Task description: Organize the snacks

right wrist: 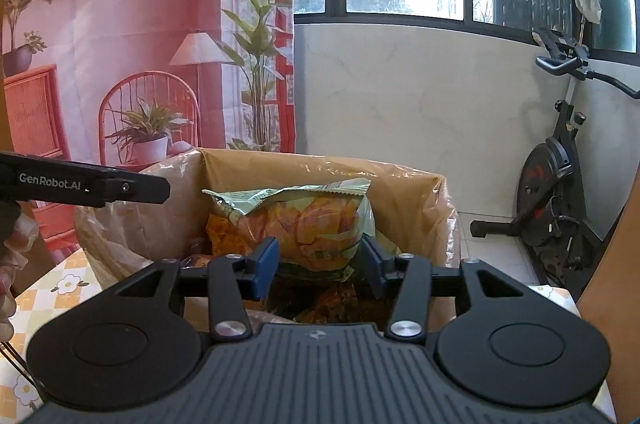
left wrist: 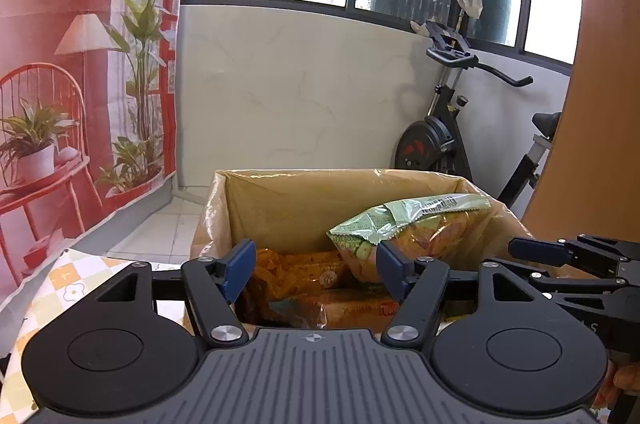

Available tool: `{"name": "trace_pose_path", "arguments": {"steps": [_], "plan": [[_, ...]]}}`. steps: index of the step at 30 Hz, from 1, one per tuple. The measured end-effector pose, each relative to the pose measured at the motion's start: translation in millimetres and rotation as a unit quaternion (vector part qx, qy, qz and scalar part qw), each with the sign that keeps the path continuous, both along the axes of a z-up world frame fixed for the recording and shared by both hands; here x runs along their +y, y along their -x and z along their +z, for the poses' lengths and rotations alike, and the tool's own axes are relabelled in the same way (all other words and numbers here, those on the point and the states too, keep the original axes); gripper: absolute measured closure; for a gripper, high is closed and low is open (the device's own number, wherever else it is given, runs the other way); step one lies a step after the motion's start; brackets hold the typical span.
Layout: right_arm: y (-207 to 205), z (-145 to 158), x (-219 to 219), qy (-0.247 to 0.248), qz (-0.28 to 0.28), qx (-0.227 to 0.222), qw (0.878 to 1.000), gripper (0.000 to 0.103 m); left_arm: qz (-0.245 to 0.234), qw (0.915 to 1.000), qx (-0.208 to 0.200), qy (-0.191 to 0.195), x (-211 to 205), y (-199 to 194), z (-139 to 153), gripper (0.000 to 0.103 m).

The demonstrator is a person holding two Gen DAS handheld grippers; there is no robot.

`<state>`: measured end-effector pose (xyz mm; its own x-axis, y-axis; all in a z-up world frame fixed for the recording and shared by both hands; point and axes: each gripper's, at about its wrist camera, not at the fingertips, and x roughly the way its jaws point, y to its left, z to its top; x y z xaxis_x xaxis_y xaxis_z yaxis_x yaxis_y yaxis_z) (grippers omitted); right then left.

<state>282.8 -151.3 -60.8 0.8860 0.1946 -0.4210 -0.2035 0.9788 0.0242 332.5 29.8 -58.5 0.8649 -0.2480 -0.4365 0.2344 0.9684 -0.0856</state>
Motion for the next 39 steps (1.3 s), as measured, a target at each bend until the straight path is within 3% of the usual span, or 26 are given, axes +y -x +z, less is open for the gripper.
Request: {"name": "trace_pose_path", "arguments": {"steps": [11,21,39], "plan": [[34.1,12.6,2.4,-0.007,-0.006,-0.005,1.000,0.054,0.003,0.9998,-0.002,-0.018,11.0,39.8,11.9,0.029],[71.0,6.6,-8.9,-0.018,-0.020,0.005,1.000,0.054,0.020,0.9998,0.002,-0.003,24.0,75.1,10.1,0.029],[136.1,-13.9,-7.4,-0.013,-0.021,0.018,1.000,0.054,0.015,0.9988,0.040,0.024,15.0,139.9,-35.3,0.029]]}}
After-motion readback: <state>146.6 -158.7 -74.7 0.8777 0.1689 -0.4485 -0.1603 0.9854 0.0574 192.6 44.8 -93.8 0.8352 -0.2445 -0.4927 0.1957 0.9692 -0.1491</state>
